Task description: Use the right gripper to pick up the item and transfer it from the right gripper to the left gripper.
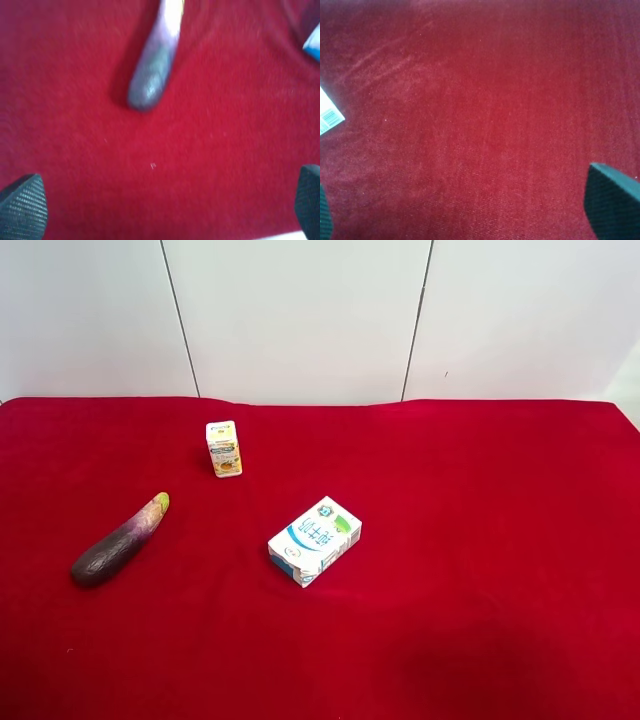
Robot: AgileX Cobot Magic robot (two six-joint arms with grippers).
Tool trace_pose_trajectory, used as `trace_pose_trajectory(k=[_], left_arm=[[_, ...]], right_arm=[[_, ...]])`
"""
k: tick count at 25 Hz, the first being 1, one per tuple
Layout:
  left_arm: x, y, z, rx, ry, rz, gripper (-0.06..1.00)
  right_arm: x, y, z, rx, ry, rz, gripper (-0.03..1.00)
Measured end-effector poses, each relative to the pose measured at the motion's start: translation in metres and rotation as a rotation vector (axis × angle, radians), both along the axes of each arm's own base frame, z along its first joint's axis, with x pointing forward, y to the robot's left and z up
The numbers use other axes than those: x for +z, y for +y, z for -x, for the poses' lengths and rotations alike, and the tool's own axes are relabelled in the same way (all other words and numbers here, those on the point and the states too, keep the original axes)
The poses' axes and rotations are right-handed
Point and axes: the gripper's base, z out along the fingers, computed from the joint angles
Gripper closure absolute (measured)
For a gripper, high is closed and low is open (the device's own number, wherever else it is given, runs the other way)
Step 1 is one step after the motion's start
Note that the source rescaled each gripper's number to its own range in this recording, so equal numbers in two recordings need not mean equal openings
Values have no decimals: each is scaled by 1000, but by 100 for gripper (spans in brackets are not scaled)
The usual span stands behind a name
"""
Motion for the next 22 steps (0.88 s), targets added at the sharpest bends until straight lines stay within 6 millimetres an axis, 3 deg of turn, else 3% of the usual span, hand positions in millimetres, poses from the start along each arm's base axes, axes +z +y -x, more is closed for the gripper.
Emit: trace_pose_trajectory(k=[2,14,22], left_arm=[[-1,2,12,0,-31,4,-5],[-64,13,70,3,-55,0,-5],[-76,21,110,15,-286,21,-5]], right_arm=[[0,0,0,0,0,0,-3],[0,0,0,0,0,0,-3],[0,0,0,0,0,0,-3]])
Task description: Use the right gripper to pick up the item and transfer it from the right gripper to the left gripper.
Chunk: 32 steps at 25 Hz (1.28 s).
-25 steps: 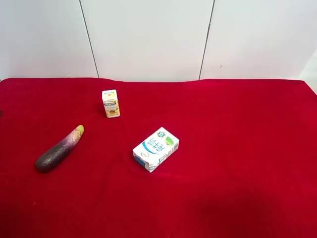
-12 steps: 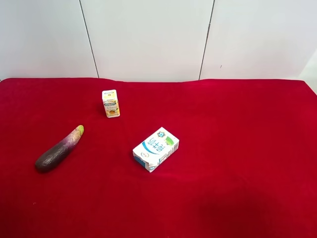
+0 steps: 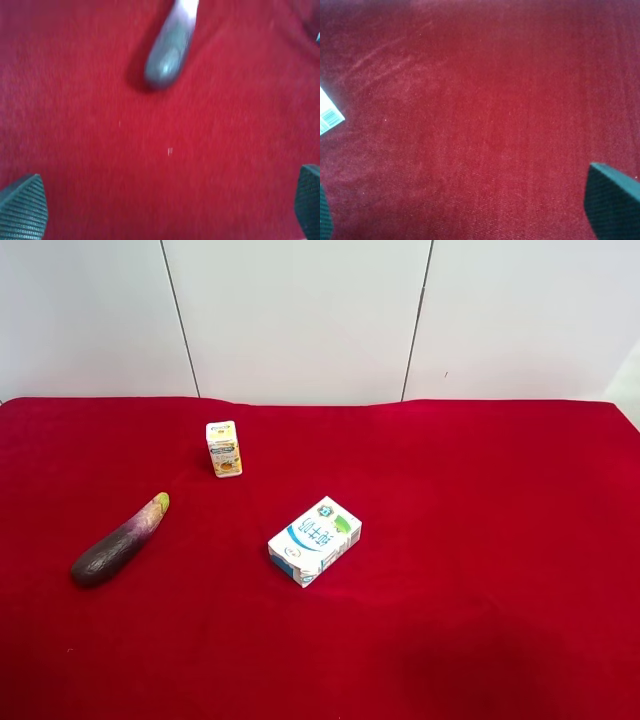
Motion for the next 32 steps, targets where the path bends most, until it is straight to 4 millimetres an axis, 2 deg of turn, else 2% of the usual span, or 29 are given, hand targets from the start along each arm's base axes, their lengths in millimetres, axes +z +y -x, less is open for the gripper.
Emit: trace_pose_trajectory(k=[6,12,32], left_arm=[[2,2,12,114,-131,3,-6],[-4,1,10,220,-199,-10,-6],[-4,0,10,215,-201,-25,-6]], right_arm=[[0,0,0,0,0,0,-3],[0,0,0,0,0,0,-3],[0,0,0,1,0,-1,-3]])
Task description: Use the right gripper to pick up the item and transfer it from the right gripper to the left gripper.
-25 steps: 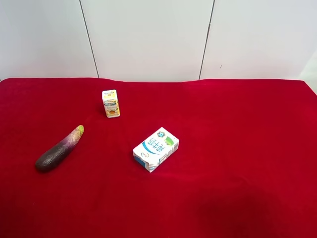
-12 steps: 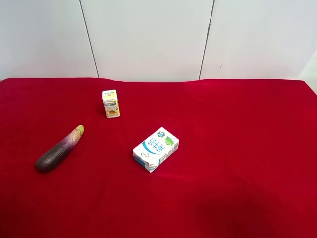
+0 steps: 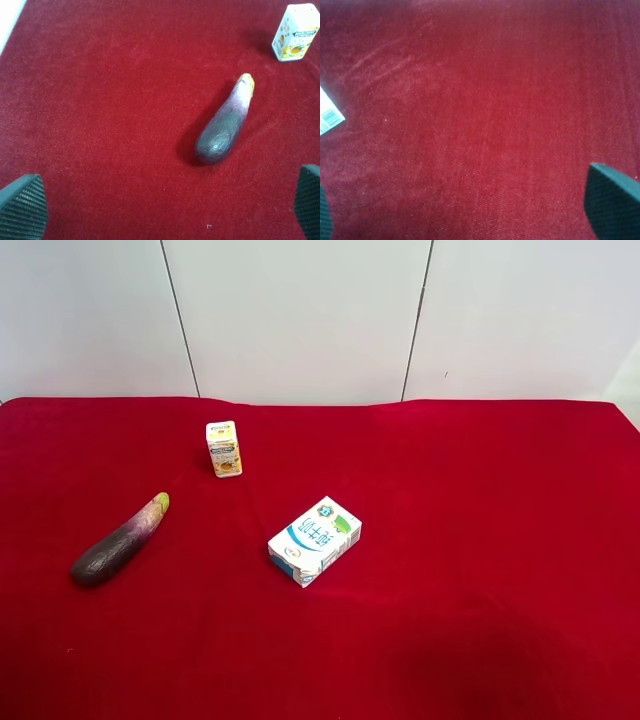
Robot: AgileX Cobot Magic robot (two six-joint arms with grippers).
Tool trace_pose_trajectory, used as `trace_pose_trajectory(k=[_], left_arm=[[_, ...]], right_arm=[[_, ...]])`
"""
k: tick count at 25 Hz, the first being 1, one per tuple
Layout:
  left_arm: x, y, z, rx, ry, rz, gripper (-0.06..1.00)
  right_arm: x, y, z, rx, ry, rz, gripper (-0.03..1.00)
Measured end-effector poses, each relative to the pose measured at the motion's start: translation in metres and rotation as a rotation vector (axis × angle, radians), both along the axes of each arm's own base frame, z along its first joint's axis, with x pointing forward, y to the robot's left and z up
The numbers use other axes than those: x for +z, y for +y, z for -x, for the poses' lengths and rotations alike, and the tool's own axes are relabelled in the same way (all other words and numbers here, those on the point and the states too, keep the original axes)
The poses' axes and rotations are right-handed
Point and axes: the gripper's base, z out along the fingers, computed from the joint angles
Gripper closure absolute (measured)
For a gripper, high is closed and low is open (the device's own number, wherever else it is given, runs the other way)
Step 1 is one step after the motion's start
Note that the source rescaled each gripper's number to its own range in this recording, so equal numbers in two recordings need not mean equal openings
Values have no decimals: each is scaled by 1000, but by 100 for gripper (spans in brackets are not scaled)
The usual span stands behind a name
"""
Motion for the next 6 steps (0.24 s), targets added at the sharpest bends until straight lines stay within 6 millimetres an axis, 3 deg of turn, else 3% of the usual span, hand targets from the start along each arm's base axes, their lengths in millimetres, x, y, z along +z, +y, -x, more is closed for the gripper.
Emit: trace_pose_trajectory(k=[6], left_arm=[[0,0,0,0,0,0,-6]], right_arm=[[0,0,0,0,0,0,-3]])
